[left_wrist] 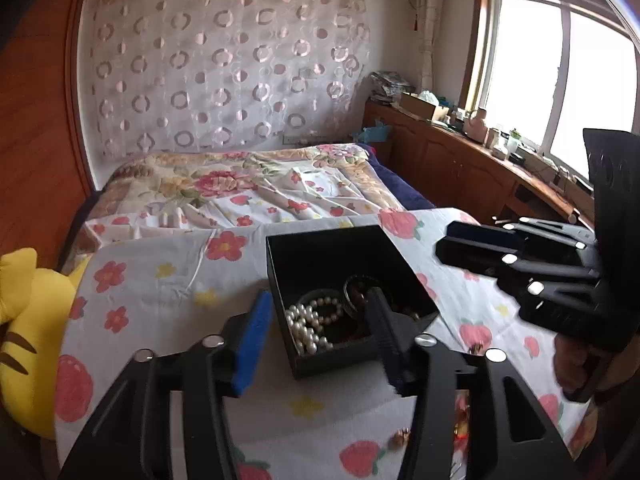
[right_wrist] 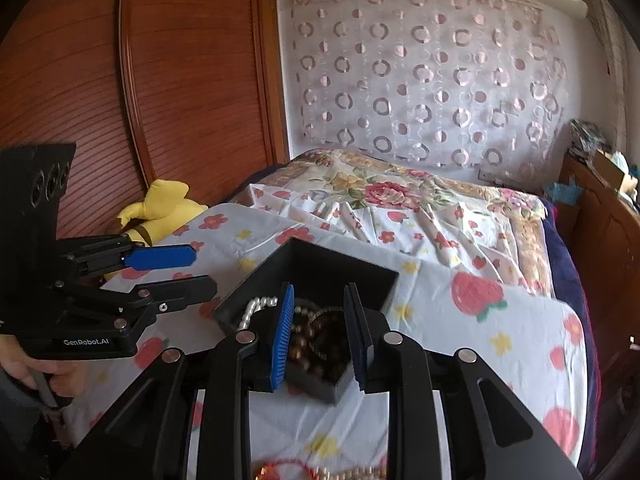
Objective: Organize jewelry
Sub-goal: 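Open the right tool to drop the bead bracelet into the box, then grasp the red beaded necklace with the right tool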
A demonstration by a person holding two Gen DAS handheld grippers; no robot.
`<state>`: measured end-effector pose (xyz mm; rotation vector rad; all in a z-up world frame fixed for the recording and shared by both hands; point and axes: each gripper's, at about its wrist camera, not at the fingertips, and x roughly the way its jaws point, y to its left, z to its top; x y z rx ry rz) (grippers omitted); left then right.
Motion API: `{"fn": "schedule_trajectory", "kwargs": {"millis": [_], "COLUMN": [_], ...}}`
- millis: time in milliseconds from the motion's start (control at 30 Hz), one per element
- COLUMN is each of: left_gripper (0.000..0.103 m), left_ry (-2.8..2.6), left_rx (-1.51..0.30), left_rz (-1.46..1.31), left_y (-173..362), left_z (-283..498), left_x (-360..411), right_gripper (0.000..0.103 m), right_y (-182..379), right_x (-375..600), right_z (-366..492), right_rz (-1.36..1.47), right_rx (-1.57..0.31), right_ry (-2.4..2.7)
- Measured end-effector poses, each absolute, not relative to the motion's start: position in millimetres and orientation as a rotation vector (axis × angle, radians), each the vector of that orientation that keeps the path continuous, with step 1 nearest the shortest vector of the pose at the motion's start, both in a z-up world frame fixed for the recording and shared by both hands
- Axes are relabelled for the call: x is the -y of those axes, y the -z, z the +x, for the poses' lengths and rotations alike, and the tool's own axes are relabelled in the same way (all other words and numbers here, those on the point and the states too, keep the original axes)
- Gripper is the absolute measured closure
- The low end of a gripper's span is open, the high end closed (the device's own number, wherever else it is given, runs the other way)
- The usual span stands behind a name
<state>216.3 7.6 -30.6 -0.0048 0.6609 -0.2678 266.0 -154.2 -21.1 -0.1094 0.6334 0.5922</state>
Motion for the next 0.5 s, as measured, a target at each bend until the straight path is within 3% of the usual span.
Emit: {"fn": "schedule_trajectory", "kwargs": {"millis": [133, 167, 267, 333, 500], "left_gripper": [0.043, 0.037, 0.033, 0.025, 0.024], "left_ry": [0.282, 0.286, 0.290, 0.287, 0.299], "left_rx": [-0.654, -0.650, -0.655, -0.662, -0.685], "left_rz": [-0.007, -0.011, -0.016, -0.020, -0.021], "left_y": [35, 37, 45, 50, 65], "left_z": [197, 190, 175, 167, 146], "left_x": [-6, -7, -8, -8, -7], "right_gripper": [0.075, 0.075, 0.075, 0.075, 0.075], "right_y": [23, 26, 38, 48, 75], "right_x": [171, 175, 185, 188, 191], "right_z": [240, 234, 222, 215, 199], "right_rz": [-0.132, -0.144, -0.154, -0.161, -0.191], "right_rx": [-0.636, -0.646, -0.692, -0.720, -0.777], "right_ry": [-0.601, -0.601, -0.600, -0.598, -0.592]}}
